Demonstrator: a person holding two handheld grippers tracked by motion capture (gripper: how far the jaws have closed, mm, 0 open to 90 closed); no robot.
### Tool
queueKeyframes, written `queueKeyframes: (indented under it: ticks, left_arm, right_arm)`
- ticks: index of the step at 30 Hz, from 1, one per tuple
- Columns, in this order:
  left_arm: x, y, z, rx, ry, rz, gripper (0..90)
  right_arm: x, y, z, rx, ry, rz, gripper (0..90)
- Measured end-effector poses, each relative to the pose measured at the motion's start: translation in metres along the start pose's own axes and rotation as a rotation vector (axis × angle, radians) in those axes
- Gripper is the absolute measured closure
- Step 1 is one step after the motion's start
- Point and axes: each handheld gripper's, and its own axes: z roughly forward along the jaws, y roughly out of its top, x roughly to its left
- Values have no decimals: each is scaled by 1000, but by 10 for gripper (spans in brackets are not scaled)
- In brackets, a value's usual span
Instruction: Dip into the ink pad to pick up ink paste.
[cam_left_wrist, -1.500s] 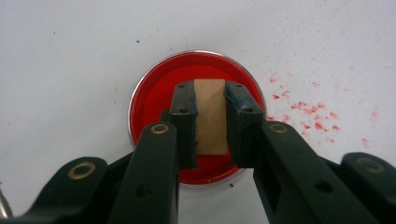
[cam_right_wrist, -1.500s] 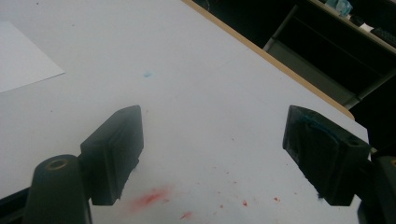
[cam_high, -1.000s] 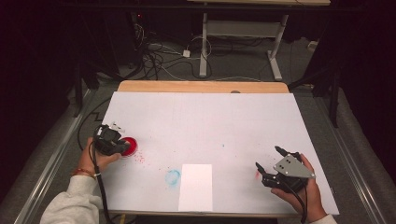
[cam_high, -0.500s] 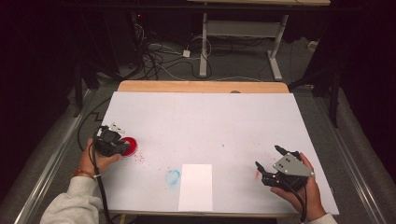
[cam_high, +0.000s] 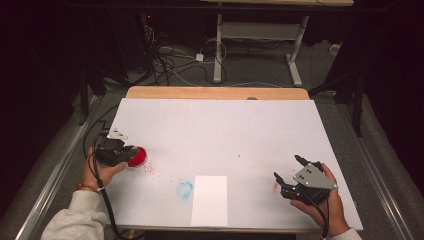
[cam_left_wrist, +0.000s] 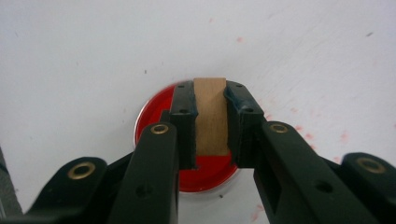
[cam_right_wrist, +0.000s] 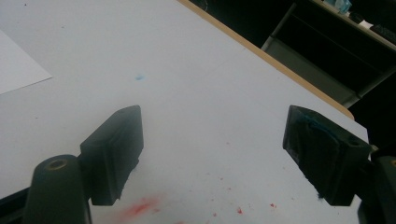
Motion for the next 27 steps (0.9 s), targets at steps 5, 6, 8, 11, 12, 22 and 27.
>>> queueKeyframes:
  ticks: [5,6,8,11,12,22,27]
  left_arm:
    - [-8,7,-14,-49,-12,33,735]
    - [-10,8,-16,-57,-19,38,735]
    - [-14,9,-18,-67,-29,48,735]
    - [-19,11,-20,-76,-30,69,735]
    - [-21,11,-21,-83,-32,72,735]
    - [-45,21,-30,-114,-63,148,735]
    - [-58,24,-34,-134,-82,172,735]
  right_arm:
    - [1,-1,-2,-4,-1,-1,204]
    - [0,-2,-3,-2,-3,-3,204]
    - [0,-2,-4,-1,-7,3,205]
    - [0,-2,-7,-11,-10,2,205]
    - [0,-2,-7,-12,-9,2,205]
    - [0,-2,-9,-29,3,14,200]
    - [1,-2,-8,-26,5,11,200]
